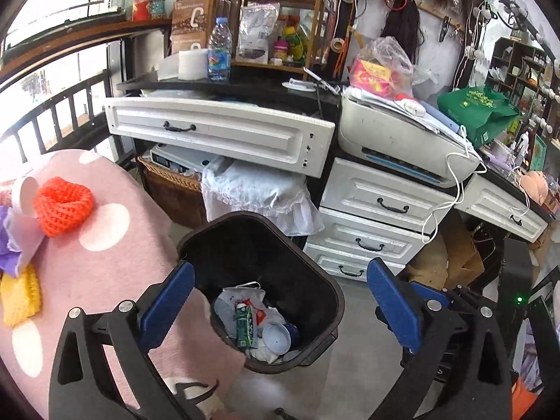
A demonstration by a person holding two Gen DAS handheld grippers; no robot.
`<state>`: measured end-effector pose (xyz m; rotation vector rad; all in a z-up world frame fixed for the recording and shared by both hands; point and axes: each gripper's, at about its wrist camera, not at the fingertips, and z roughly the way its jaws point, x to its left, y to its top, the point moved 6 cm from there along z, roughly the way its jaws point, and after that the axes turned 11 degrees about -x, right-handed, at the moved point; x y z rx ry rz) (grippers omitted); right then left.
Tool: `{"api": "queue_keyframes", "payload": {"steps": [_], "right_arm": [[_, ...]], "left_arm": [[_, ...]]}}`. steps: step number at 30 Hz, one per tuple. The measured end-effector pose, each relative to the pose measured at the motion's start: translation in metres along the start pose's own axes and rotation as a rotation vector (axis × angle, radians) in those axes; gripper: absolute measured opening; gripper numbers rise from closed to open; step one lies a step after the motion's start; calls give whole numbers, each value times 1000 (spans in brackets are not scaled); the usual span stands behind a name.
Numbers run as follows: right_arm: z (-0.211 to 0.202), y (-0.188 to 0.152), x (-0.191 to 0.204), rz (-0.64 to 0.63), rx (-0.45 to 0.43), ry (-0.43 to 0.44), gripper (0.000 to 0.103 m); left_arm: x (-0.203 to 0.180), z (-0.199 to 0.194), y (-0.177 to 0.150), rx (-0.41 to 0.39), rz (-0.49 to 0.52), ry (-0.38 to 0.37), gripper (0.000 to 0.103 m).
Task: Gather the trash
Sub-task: 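Move both tools back over the table toward the remaining trash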
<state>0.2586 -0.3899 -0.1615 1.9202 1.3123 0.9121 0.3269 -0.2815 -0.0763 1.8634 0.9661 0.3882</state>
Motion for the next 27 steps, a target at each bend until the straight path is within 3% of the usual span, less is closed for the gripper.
{"api": "queue_keyframes", "payload": {"steps": [8, 19, 27], "right_arm": [[1, 21, 65, -62, 11, 170, 64], [5, 48, 194, -257, 0, 375, 64], [29, 69, 260, -339, 39, 432, 64]], "left_arm": [[53, -59, -2, -35, 2, 91, 97], [149, -130, -18, -68, 23, 345, 97], [201, -154, -34, -54, -59, 394, 97]]}}
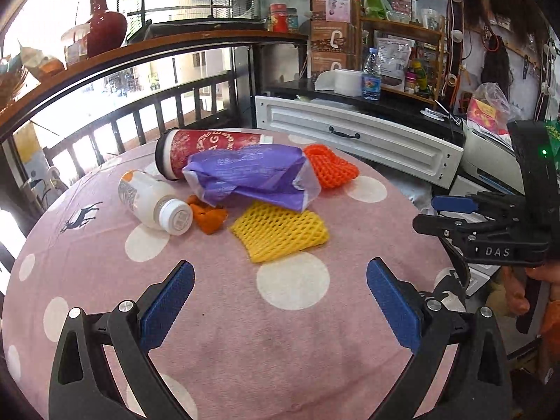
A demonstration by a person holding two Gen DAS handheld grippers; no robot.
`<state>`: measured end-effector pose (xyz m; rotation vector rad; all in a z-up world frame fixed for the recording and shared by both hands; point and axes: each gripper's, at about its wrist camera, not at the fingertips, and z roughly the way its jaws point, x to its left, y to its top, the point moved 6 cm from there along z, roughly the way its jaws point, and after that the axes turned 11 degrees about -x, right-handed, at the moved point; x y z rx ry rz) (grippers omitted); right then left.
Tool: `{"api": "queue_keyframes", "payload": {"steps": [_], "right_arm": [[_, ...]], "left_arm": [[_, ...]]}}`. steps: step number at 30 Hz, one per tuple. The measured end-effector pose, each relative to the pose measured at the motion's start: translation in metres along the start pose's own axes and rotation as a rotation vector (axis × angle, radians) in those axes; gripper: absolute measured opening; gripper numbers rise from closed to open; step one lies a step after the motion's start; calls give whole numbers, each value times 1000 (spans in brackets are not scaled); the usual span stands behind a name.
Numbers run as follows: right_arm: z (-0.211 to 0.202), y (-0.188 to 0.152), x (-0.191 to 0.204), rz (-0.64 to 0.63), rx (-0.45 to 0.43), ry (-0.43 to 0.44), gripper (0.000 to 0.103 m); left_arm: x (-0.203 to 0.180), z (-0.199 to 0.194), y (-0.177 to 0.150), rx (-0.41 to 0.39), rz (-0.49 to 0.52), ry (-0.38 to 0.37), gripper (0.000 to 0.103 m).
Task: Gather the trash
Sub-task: 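Move both tools back over the table toward the remaining trash, then grasp the orange foam net with the right tool while the left tool grasps the white bottle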
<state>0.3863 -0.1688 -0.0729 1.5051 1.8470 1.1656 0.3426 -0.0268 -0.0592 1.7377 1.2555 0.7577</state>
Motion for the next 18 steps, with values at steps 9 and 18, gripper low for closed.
{"api": "queue_keyframes", "payload": {"steps": [9, 18], "right_arm": [[71, 41, 5, -115, 53, -61, 64], [134, 59, 0, -157, 128, -104, 58]], "left_arm": [[47, 5, -10, 31, -77, 43, 97], [84, 8, -12, 56, -129, 105, 97]]}}
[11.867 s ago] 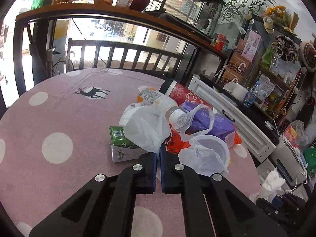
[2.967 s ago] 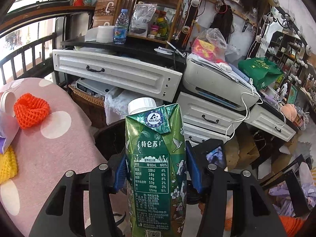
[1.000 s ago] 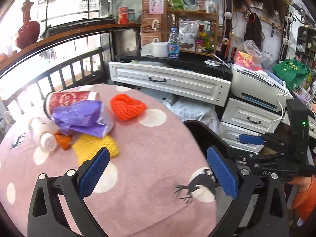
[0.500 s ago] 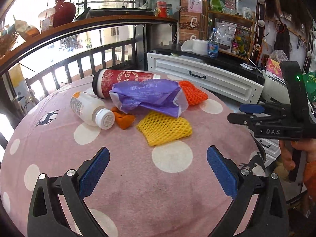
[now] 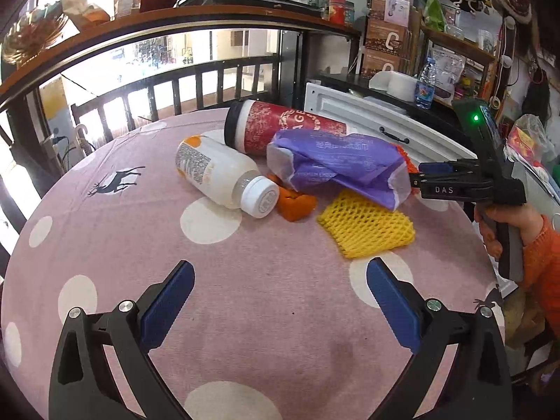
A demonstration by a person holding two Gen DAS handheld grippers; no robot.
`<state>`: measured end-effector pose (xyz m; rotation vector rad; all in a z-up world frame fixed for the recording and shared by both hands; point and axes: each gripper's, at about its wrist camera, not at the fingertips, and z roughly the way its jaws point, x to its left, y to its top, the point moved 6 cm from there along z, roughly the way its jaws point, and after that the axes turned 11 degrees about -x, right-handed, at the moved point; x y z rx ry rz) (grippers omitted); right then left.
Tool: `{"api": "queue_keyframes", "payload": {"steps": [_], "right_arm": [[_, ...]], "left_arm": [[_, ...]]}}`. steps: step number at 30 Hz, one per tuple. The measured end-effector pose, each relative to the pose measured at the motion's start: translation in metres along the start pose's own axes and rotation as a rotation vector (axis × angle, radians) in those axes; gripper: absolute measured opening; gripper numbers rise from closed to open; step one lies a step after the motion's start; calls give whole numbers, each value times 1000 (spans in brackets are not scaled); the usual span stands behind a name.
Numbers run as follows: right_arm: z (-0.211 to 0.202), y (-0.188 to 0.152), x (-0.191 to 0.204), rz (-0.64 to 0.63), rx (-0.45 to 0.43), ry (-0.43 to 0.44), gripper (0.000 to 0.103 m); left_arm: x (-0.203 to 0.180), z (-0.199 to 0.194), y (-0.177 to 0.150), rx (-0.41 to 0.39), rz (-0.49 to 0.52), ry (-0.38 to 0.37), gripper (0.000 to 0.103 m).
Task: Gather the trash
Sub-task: 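Grasp the orange foam net with the right tool while the left tool grasps the white bottle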
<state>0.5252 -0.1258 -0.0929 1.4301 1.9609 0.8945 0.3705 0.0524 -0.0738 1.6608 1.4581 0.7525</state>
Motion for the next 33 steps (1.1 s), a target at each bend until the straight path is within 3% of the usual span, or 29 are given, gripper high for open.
{"api": "queue_keyframes", "payload": {"steps": [7, 9, 14, 20, 30, 33], "right_arm": [[9, 0, 3, -24, -15, 11, 23], [5, 1, 5, -28, -23, 13, 19], [-10, 4, 3, -41, -64, -18, 18], [-36, 2, -3, -37, -109, -23, 18], [-77, -14, -3, -30, -171, -12, 18], [-83, -15, -4, -28, -182, -11, 18]], "left_arm": [[33, 19, 20, 38, -169, -3, 97], [41, 28, 32, 44, -208, 12, 97], [59, 55, 65, 59, -281, 81, 97], [66, 102, 80, 171, -307, 126, 96], [80, 146, 65, 334, -311, 205, 88], [82, 156, 57, 385, -334, 201, 81]]}}
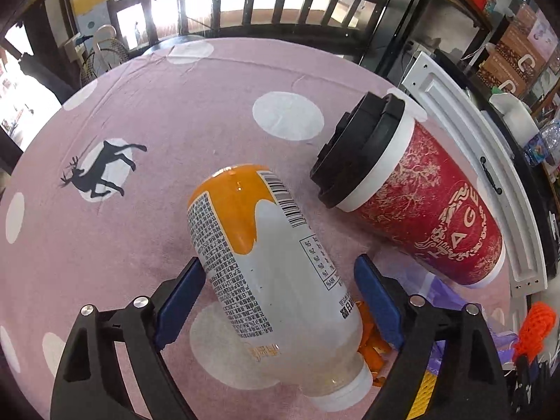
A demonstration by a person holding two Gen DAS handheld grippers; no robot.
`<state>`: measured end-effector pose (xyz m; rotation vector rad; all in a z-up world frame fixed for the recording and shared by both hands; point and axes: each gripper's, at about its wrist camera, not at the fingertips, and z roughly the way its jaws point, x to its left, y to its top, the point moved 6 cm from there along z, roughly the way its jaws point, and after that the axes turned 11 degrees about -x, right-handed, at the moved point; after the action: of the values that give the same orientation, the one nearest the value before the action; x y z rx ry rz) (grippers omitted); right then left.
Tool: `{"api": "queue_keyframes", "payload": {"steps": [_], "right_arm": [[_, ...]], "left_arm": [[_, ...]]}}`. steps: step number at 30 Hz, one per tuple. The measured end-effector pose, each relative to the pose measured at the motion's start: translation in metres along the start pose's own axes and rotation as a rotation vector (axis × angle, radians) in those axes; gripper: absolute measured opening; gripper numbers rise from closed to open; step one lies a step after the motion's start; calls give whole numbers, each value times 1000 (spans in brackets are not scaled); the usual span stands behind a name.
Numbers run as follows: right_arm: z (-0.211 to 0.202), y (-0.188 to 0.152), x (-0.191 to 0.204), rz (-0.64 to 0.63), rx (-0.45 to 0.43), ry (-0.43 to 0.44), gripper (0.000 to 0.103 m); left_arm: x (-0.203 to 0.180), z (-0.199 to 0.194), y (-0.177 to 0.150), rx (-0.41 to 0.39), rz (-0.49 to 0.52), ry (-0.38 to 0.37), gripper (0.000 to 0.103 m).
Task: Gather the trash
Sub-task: 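Grasp the orange foam net with the right tool while the left tool grasps the white bottle, then carry the foam net and white bottle over the black bin and release both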
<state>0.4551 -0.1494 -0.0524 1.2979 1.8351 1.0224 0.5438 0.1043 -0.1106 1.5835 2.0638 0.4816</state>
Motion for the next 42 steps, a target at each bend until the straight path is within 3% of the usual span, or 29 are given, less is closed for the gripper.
{"api": "queue_keyframes", "payload": {"steps": [8, 10, 17, 24, 31, 35, 42], "right_arm": [[-6, -5, -3, 12, 1, -6, 18], [-7, -7, -3, 21, 1, -7, 18], [-14, -13, -1, 45, -8, 1, 18], [-24, -20, 0, 80, -18, 5, 18], [-41, -35, 2, 112, -28, 6, 18], [-58, -46, 1, 137, -44, -1, 18], [-95, -72, -6, 187, -69, -30, 18]], "left_arm": [[6, 5, -6, 7, -38, -13, 69], [9, 3, -6, 2, -49, -17, 61], [24, -11, -18, -34, -74, -43, 61], [32, -48, -40, -125, -70, -102, 61], [27, -107, -68, -277, 2, -134, 61], [12, -142, -87, -369, 63, -157, 61], [-30, -181, -120, -458, 134, -227, 61]]}}
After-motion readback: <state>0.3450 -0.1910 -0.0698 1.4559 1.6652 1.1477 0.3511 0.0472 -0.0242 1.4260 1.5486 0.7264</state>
